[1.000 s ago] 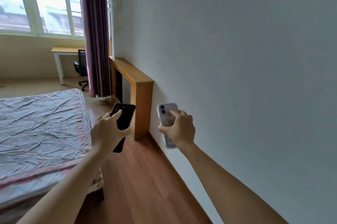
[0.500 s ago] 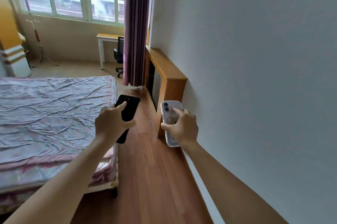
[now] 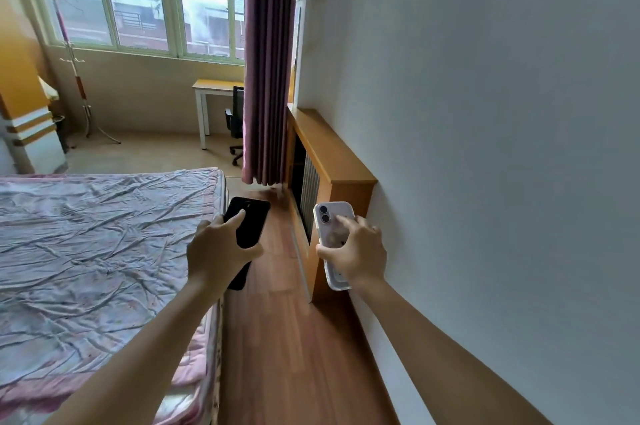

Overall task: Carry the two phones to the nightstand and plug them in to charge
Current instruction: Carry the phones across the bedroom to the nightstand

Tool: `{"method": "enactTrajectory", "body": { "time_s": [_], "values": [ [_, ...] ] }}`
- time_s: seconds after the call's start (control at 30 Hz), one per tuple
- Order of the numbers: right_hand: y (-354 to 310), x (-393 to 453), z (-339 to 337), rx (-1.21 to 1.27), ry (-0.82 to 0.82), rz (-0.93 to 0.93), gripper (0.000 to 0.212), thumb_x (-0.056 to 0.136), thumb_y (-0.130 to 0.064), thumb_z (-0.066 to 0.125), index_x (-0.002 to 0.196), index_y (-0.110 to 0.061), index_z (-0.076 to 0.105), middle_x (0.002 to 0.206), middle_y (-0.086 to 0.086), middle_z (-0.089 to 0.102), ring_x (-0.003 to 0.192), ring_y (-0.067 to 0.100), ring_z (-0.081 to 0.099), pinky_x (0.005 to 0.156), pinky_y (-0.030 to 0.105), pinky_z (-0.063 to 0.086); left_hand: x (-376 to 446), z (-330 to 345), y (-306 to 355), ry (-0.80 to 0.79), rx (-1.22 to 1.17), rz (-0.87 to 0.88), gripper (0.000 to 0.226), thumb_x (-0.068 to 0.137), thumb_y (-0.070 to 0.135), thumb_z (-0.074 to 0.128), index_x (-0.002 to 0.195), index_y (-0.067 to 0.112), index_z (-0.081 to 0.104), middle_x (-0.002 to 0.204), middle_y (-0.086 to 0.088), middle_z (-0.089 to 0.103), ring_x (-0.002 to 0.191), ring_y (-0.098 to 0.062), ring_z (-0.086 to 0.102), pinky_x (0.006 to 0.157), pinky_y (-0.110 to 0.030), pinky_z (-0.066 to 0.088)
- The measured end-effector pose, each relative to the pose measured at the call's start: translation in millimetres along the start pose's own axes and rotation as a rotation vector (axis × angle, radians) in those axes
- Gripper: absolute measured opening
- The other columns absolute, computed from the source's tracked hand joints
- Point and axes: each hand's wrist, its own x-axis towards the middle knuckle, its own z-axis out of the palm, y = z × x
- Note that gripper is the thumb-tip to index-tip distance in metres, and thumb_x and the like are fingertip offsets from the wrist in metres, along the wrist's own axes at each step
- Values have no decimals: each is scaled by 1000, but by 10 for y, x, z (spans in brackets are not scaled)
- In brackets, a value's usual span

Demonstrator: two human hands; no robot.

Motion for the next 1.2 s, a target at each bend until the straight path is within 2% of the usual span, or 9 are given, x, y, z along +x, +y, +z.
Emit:
{"method": "enactTrajectory", "body": {
  "time_s": [0.2,0.4,0.53,0.6,0.73,0.93,1.03,1.2],
  "values": [
    [187,982,357,25,-21,-58,70,66,-47,72,131,-29,53,121,-3,57,109,21,47,70,26,38,766,494,75,9,33,-27,75,65,44,72,135,25,51,111,-7,66,103,-33,54,64,-32,42],
    [263,2010,750,37,-72,-176,73,67,-48,73,133,-27,52,122,-1,57,113,21,46,70,25,40,1552,867,63,77,75,-87,73,64,42,74,131,22,55,103,-9,67,101,-35,55,63,-35,46],
    [214,2561,1056,63,-109,-207,74,66,-48,74,133,-26,52,124,-1,57,113,22,46,78,31,47,2008,1034,-66,112,76,-161,72,64,41,73,131,23,54,102,-9,66,103,-35,56,65,-34,45],
    [158,2789,1217,86,-134,-219,73,65,-47,74,132,-27,53,124,0,57,113,22,46,76,29,45,2222,1101,-153,125,91,-166,71,65,42,73,131,22,55,102,-10,67,99,-35,57,65,-35,48],
    [-26,3270,1584,111,-157,-238,69,66,-46,73,130,-28,54,122,-1,57,112,22,46,71,25,35,2725,1232,-395,133,123,-180,73,66,45,74,132,20,55,100,-11,68,97,-35,58,64,-37,51],
    [-347,4018,2326,149,-181,-219,71,64,-45,75,130,-27,54,121,0,57,111,22,44,74,29,42,3679,1460,-977,105,121,-165,76,64,42,75,134,21,53,106,-11,68,99,-35,57,67,-39,53],
    [-594,4489,2678,131,-156,-205,72,65,-45,75,130,-26,54,122,0,56,111,22,45,72,27,41,4253,1533,-1291,86,120,-151,75,66,40,74,135,21,52,108,-11,67,102,-34,56,71,-39,53],
    [-959,5216,3127,99,-93,-177,72,64,-46,76,130,-26,55,124,0,57,112,22,47,72,28,43,5158,1659,-1785,55,114,-123,75,64,40,75,133,20,54,108,-12,68,97,-34,59,71,-39,55]
  ]
}}
